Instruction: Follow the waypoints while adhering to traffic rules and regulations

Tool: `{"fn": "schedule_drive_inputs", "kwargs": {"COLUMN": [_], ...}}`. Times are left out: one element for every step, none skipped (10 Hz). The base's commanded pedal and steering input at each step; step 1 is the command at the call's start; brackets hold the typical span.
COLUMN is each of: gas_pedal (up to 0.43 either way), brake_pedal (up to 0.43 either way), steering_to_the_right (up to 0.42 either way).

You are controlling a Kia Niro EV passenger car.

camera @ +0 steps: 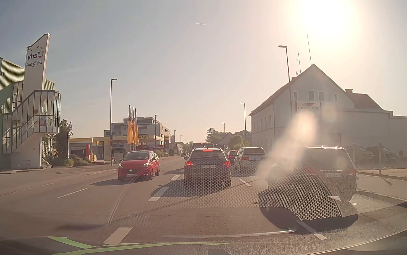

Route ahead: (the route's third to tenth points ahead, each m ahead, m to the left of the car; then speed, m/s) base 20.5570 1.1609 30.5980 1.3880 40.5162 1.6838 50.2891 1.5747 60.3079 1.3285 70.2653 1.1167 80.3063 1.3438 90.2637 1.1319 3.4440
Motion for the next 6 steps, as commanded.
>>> {"fn": "schedule_drive_inputs", "kwargs": {"gas_pedal": [0.0,0.0,0.0,0.0,0.0,0.0], "brake_pedal": [0.085,0.091,0.091,0.091,0.098,0.098], "steering_to_the_right": [-0.001,-0.001,-0.001,-0.001,-0.001,-0.001]}}
